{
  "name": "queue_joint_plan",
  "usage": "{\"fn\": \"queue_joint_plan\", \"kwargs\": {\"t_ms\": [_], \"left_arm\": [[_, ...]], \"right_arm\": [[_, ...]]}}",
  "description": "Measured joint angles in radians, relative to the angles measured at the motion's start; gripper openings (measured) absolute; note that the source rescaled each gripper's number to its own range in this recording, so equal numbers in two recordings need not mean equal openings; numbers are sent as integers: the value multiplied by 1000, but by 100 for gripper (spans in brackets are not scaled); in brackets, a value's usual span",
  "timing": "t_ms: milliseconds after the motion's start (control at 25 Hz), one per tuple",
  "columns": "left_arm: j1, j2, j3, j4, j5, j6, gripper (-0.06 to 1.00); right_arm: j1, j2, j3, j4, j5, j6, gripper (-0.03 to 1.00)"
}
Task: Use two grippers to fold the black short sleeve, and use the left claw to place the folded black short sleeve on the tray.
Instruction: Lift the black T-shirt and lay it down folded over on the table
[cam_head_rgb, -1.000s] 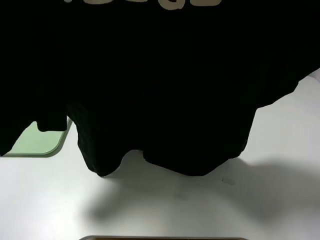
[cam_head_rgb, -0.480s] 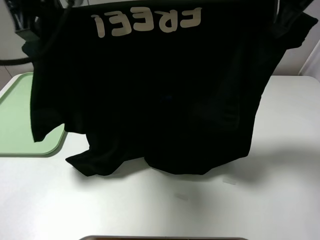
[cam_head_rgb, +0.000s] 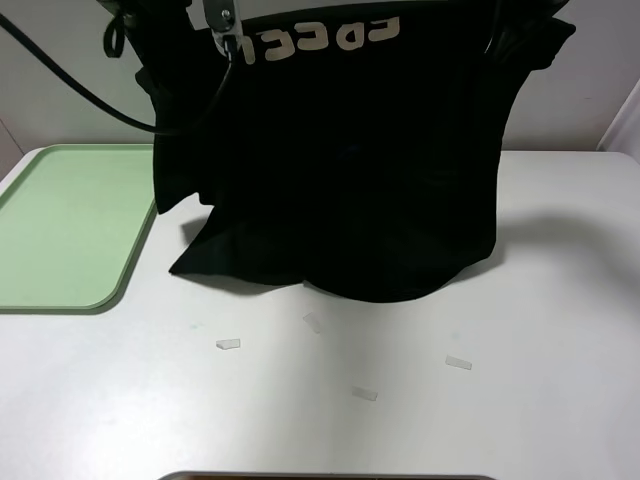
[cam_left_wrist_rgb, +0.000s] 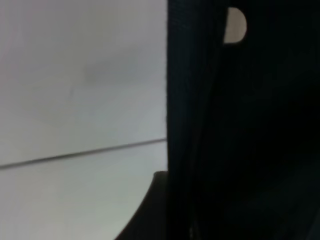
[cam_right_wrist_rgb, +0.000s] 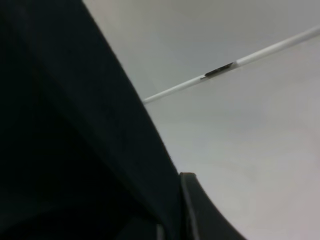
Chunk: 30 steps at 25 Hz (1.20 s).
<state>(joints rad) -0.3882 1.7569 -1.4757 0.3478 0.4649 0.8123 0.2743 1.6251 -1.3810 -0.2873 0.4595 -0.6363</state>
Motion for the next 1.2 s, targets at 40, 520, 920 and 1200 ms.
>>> {"fn": "queue_joint_plan", "kwargs": {"t_ms": [40,520,920,1200], "left_arm": [[1,16,0,0,-14,-13,0],[1,84,16,-126,49,-170,0],[-2,84,186,-166,37,-173,0],[0,84,228,-135,29,-173,3]], "right_arm": [[-7,17,0,-2,-14,0,0],[-27,98,1,71,148,0,0],[-27,104,1,199,378,0,0],[-30,104,1,187,454,3,8]]}}
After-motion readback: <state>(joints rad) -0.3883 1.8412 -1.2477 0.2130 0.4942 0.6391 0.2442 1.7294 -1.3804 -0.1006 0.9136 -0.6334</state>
